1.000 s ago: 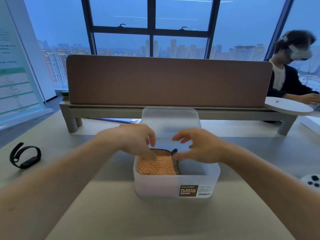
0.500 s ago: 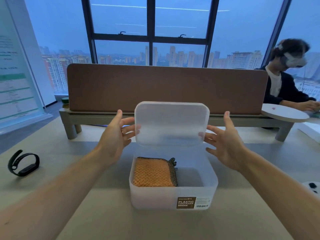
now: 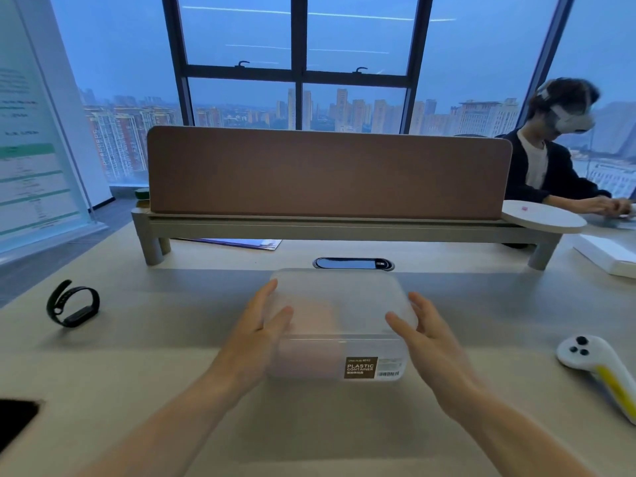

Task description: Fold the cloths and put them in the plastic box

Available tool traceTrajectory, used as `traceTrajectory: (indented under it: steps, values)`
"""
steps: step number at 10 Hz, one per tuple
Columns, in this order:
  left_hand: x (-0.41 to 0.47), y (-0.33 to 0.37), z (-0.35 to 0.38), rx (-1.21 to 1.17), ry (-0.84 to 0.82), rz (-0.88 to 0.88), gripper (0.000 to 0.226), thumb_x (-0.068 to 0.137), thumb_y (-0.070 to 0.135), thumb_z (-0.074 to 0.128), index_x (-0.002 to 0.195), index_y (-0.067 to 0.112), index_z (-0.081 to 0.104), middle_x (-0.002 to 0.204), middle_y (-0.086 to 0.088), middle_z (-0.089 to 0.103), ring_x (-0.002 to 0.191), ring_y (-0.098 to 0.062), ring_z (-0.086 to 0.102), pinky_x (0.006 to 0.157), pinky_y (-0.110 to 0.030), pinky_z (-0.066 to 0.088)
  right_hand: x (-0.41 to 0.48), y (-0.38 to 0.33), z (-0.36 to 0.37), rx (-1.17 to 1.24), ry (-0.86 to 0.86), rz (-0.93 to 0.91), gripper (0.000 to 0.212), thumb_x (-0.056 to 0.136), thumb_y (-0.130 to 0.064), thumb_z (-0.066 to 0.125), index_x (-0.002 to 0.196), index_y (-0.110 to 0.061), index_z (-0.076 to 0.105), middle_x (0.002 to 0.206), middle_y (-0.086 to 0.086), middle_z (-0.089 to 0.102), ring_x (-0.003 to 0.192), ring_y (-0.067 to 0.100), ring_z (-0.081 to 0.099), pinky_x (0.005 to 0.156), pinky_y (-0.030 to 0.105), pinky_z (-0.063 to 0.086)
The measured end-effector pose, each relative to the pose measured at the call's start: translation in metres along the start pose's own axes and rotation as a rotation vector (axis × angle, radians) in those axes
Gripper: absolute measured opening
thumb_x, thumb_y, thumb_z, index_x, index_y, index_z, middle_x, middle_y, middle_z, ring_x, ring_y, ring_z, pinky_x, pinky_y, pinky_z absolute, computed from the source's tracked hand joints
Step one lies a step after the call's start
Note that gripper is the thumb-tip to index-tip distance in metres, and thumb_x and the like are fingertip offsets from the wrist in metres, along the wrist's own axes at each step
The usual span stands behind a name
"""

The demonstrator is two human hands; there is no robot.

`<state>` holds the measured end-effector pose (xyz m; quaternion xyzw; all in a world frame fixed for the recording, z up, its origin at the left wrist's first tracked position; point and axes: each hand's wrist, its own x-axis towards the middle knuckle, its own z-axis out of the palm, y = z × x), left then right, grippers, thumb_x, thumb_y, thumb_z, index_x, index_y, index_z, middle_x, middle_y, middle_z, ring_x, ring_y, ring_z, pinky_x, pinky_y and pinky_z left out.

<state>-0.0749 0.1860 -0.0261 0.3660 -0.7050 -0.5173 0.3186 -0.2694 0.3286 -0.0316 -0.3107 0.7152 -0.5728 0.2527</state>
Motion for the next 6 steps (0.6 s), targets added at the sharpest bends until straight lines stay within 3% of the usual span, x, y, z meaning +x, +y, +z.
traceTrajectory:
  steps: [1, 2, 3, 4, 5, 6]
  values:
    - [-0.004, -0.009, 0.011, -0.146, 0.082, -0.045, 0.045, 0.106, 0.023, 0.050, 0.144, 0.046, 0.038, 0.136, 0.021, 0.057, 0.117, -0.006, 0.058, 0.103, -0.032, 0.041, 0.004, 0.007, 0.004, 0.046, 0.021, 0.022, 0.038, 0.101, -0.022, 0.058, 0.136, -0.034, 0.050, 0.123, -0.008, 0.067, 0.102, 0.011, 0.067, 0.082, 0.032, 0.054]
    - [-0.001, -0.020, 0.017, -0.184, 0.117, -0.038, 0.031, 0.105, 0.018, 0.049, 0.125, 0.040, 0.057, 0.120, 0.015, 0.071, 0.113, -0.012, 0.064, 0.102, -0.039, 0.048, 0.008, 0.013, 0.010, 0.063, 0.040, 0.009, 0.038, 0.101, -0.023, 0.055, 0.137, -0.036, 0.050, 0.123, -0.005, 0.066, 0.109, 0.018, 0.066, 0.099, 0.048, 0.053]
    - [0.005, -0.023, 0.020, -0.210, 0.156, -0.028, 0.031, 0.104, 0.013, 0.048, 0.116, 0.038, 0.062, 0.110, 0.012, 0.074, 0.104, -0.010, 0.067, 0.090, -0.033, 0.051, 0.014, 0.014, 0.014, 0.097, 0.062, 0.027, 0.042, 0.102, -0.022, 0.053, 0.142, -0.033, 0.046, 0.122, -0.004, 0.065, 0.108, 0.020, 0.065, 0.099, 0.049, 0.052]
    - [0.010, -0.021, 0.017, -0.211, 0.146, -0.042, 0.026, 0.102, 0.014, 0.050, 0.113, 0.033, 0.065, 0.111, 0.004, 0.075, 0.107, -0.019, 0.068, 0.094, -0.039, 0.051, 0.013, 0.008, 0.018, 0.067, 0.035, 0.040, 0.040, 0.104, -0.019, 0.050, 0.142, -0.029, 0.044, 0.115, -0.006, 0.064, 0.098, 0.015, 0.065, 0.080, 0.035, 0.053]
    - [0.019, -0.022, 0.014, -0.239, 0.124, -0.061, 0.023, 0.096, 0.031, 0.055, 0.117, 0.032, 0.065, 0.115, 0.003, 0.075, 0.111, -0.021, 0.068, 0.103, -0.046, 0.050, 0.014, -0.007, 0.014, -0.032, -0.023, 0.057, 0.039, 0.105, -0.024, 0.048, 0.143, -0.027, 0.042, 0.117, -0.007, 0.064, 0.094, 0.009, 0.062, 0.080, 0.033, 0.051]
    - [0.021, -0.041, 0.001, -0.393, 0.104, -0.120, 0.061, 0.088, 0.071, 0.060, 0.134, 0.031, 0.061, 0.139, 0.005, 0.065, 0.128, -0.016, 0.060, 0.115, -0.046, 0.042, 0.012, -0.040, -0.008, -0.135, 0.060, -0.054, 0.048, 0.104, -0.037, 0.050, 0.150, -0.026, 0.039, 0.144, -0.007, 0.051, 0.119, 0.011, 0.055, 0.104, 0.035, 0.043]
